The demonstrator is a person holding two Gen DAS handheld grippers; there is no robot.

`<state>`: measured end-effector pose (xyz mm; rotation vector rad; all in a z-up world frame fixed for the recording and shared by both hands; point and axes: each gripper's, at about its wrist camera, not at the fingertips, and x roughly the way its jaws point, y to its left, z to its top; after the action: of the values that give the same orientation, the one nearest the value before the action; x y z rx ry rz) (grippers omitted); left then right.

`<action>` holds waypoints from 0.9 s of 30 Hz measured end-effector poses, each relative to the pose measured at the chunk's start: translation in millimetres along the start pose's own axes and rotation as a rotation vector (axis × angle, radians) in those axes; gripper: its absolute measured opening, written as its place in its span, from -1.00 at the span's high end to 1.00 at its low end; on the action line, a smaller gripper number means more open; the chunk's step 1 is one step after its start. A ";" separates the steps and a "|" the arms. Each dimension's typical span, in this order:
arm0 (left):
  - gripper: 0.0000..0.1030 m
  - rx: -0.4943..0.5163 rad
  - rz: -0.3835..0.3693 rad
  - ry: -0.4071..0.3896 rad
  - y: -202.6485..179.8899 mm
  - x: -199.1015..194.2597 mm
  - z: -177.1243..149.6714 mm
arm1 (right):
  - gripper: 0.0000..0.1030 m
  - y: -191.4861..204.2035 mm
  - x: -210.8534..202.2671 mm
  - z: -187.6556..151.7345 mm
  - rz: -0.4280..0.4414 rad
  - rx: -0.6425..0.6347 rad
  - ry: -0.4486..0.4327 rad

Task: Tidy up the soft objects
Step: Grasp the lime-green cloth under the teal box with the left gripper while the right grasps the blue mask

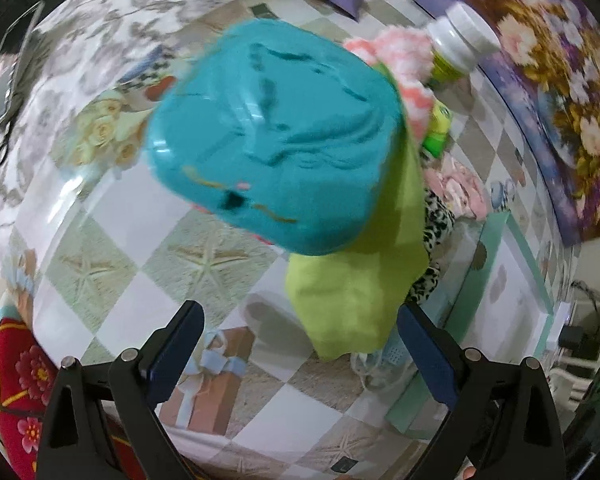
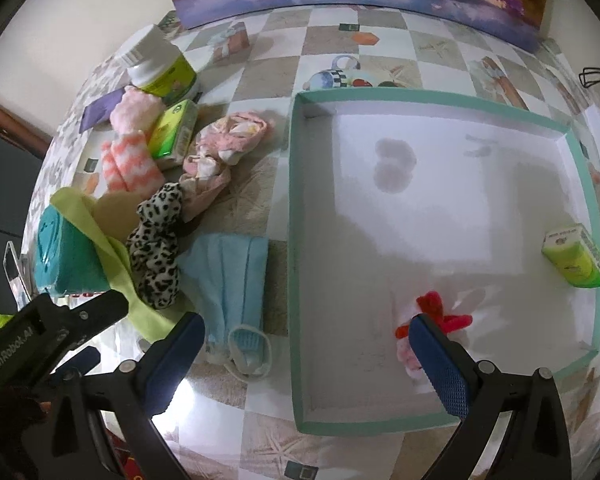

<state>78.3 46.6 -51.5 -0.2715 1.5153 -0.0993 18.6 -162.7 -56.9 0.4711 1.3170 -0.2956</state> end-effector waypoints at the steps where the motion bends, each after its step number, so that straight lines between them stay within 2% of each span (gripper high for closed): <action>1: -0.89 0.013 0.002 0.002 -3.9 3.8 0.6 | -1.00 -1.6 0.2 1.5 0.001 0.002 0.001; 6: -0.89 0.004 -0.018 0.015 -7.6 16.5 3.7 | -1.00 -7.2 -0.2 4.0 0.001 0.010 -0.003; 9: -1.00 0.001 -0.019 0.007 -7.3 19.6 4.8 | -1.00 -8.0 -1.2 4.2 0.001 0.020 -0.006; 13: -1.00 -0.003 -0.020 -0.010 -3.2 22.4 6.4 | -1.00 -10.1 -1.8 4.9 0.001 0.028 -0.007; 16: -1.00 0.003 -0.041 0.013 -4.9 26.9 8.2 | -1.00 -8.1 -1.7 5.0 -0.002 0.028 -0.008; 22: -1.00 0.024 -0.001 0.036 -8.6 31.2 2.6 | -1.00 -9.6 -4.0 3.5 -0.002 0.029 -0.008; 26: -0.87 -0.010 -0.028 0.052 -11.0 35.9 1.1 | -1.00 -9.7 -3.7 3.9 -0.004 0.027 -0.008; 27: -0.75 -0.006 -0.030 0.050 -12.1 35.1 1.1 | -1.00 -11.3 -5.6 3.0 -0.004 0.026 -0.008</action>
<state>82.6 26.8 -82.7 -0.2980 1.5613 -0.1259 14.6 -174.3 -52.8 0.4888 1.3077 -0.3183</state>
